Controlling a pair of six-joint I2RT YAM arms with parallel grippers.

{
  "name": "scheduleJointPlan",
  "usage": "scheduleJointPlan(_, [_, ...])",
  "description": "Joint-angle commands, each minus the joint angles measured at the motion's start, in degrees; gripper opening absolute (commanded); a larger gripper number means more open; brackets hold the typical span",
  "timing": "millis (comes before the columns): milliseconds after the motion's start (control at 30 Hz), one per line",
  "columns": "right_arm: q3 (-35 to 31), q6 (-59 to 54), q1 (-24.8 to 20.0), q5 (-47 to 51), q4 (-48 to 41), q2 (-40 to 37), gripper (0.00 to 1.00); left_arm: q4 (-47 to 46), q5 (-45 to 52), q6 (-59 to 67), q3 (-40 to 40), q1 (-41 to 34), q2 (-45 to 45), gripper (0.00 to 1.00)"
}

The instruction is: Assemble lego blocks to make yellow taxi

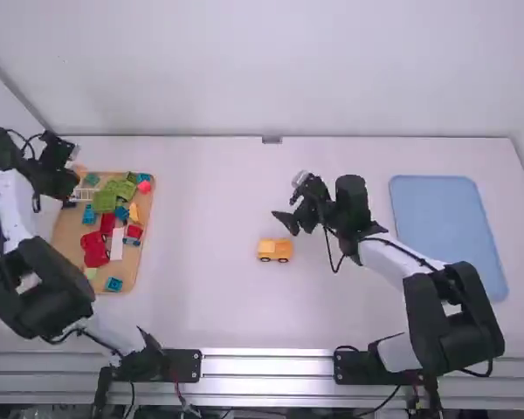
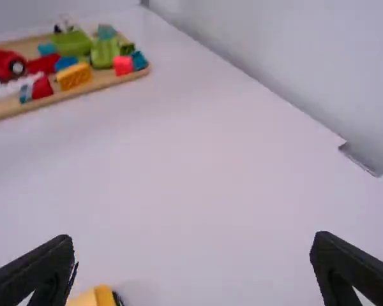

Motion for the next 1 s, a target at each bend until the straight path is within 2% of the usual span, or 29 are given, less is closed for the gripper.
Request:
scheduleJointPlan(0, [0.5, 9.2, -2.0, -0.5, 2.3, -0.9, 0.98, 3.5, -6.3, -1.4, -7.5, -7.1, -7.3, 0.06])
scheduleJointPlan(33, [0.5, 10.1, -2.3, -0.5, 2.6, -0.9, 0.98, 4.3, -7.0, -1.4, -8.6, -8.1, -8.2, 0.06])
scheduleJointPlan(100, [0.5, 15.6, -4.2, -2.8, 5.8, -0.9, 0.99, 11.2, -10.2, 0.4, -17.4, -15.6, -16.5, 0.07])
scheduleJointPlan(200, [0.6, 19.0, -6.4, -7.6, 8.9, -0.9, 0.98, 16.4, -9.5, 3.3, -24.6, -22.9, -24.3, 0.1])
scheduleJointPlan(267, [1.6, 23.4, -8.1, -10.2, 9.6, -0.9, 0.98, 19.5, -8.7, 5.1, -29.2, -28.9, -29.2, 0.08])
scheduleJointPlan(333, [2.9, 26.0, -8.9, -12.6, 9.5, -0.3, 0.98, 22.0, -8.8, 5.2, -32.6, -34.4, -32.6, 0.02])
scheduleJointPlan(433, [6.5, 29.6, -9.6, -18.7, 9.5, 2.6, 0.98, 24.6, -8.3, 4.5, -36.9, -43.3, -35.6, 0.02])
scheduleJointPlan(467, [7.0, 29.9, -9.6, -19.5, 9.5, 3.0, 0.98, 24.9, -8.2, 4.1, -37.3, -44.2, -35.7, 0.02])
scheduleJointPlan(500, [9.5, 31.3, -9.7, -24.7, 9.5, 5.6, 0.98, 27.2, -8.3, 2.2, -39.4, -48.6, -35.5, 0.02])
scheduleJointPlan(667, [15.3, 34.8, -8.5, -35.3, 9.6, 12.6, 0.98, 35.3, -7.4, -3.1, -43.2, -55.0, -31.1, 0.04])
scheduleJointPlan(800, [18.0, 34.9, -6.4, -35.9, 9.3, 17.3, 1.0, 39.7, -5.9, -7.5, -43.5, -56.8, -25.1, 0.04])
scheduleJointPlan(967, [19.2, 35.0, -4.2, -35.9, 9.2, 20.6, 0.93, 45.4, -5.7, -9.3, -43.5, -57.6, -19.1, 0.04])
